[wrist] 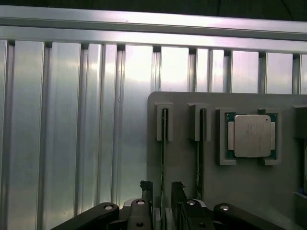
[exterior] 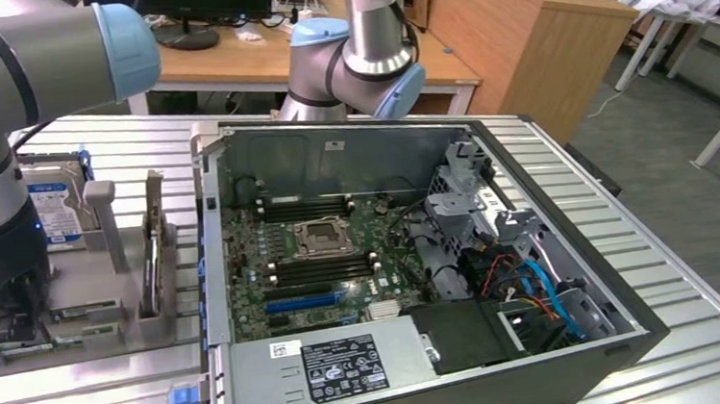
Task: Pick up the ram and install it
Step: 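Pick up the ram and move it above insertion slot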
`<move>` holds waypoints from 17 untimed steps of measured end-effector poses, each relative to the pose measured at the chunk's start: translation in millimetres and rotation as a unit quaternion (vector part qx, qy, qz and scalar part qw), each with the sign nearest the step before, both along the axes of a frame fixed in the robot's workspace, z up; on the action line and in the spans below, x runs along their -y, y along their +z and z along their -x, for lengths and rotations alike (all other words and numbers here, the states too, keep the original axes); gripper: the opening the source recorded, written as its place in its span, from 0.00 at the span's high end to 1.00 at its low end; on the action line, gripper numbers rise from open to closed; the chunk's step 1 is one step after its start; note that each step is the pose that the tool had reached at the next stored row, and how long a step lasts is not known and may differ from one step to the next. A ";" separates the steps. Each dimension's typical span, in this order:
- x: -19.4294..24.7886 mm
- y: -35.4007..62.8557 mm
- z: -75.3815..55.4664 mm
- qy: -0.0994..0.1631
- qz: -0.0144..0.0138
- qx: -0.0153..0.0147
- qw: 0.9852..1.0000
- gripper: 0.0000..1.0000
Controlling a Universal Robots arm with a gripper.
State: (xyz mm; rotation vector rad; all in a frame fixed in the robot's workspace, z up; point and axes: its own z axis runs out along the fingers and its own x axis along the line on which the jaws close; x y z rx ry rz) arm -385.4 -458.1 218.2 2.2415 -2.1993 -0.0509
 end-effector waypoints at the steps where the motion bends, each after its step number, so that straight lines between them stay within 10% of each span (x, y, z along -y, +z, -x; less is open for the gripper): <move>1: 0.0 -1.5 0.0 0.000 0.000 0.000 1.000 0.70; 17: -2.1 -8.8 0.0 0.000 -0.002 0.000 1.000 0.70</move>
